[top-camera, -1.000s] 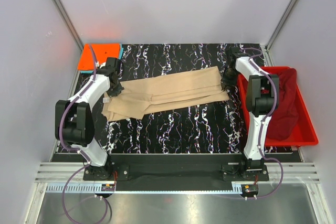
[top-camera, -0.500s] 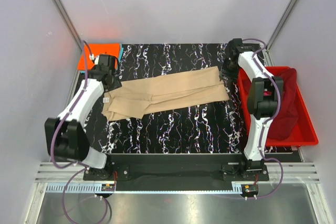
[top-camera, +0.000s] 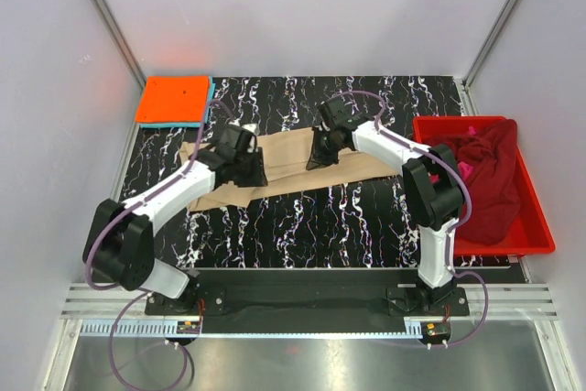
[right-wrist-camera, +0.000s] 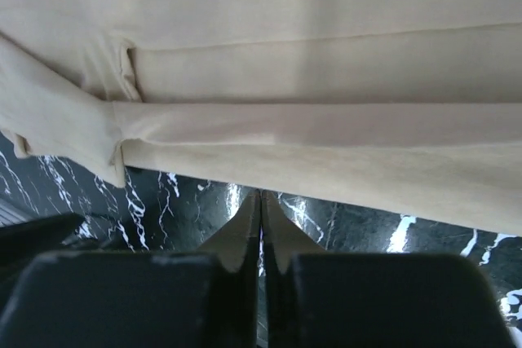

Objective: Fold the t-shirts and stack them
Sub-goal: Fold the tshirt

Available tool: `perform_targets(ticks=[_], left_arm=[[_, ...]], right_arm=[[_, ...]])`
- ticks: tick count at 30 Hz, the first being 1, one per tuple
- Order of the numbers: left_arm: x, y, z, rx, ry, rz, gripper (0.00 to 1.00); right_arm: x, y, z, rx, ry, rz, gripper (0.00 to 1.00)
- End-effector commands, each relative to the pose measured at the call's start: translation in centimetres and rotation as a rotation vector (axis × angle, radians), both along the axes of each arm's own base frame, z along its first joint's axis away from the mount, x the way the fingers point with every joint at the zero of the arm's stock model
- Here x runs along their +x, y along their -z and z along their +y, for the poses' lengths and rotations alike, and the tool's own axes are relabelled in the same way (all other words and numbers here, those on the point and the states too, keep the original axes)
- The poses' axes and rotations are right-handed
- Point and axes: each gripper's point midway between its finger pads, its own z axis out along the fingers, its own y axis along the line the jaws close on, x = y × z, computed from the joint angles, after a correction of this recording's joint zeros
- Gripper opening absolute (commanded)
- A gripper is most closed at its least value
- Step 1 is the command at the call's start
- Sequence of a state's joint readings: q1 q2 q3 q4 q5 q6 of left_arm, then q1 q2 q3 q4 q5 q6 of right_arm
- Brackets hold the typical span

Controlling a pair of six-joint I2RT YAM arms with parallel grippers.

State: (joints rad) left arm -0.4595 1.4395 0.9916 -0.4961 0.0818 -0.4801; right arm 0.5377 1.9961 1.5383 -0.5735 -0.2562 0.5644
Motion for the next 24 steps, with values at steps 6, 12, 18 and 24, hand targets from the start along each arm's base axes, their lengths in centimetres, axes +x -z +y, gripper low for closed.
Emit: perform_targets(ticks=[6, 12, 18, 24], left_arm=[[2.4, 1.0, -4.3, 0.041, 0.063, -0.05, 0.31], [2.9, 3.1, -4.7, 0.078, 0.082, -0.02, 0.31], [4.4, 4.6, -4.3, 0.161, 0.087, -0.012, 0.32], [6.4, 5.2, -4.2, 0.202, 0.078, -0.013, 0.33]], right_arm=[[1.3, 1.5, -1.9, 0.005, 0.086, 0.001, 0.0], [1.1, 2.3, -1.6, 0.024, 0.11, 0.03, 0.0], [0.9, 3.1, -1.5, 0.03, 0.118, 0.058, 0.0], [1.1, 3.6, -1.3, 0.024, 0.113, 0.073, 0.0]])
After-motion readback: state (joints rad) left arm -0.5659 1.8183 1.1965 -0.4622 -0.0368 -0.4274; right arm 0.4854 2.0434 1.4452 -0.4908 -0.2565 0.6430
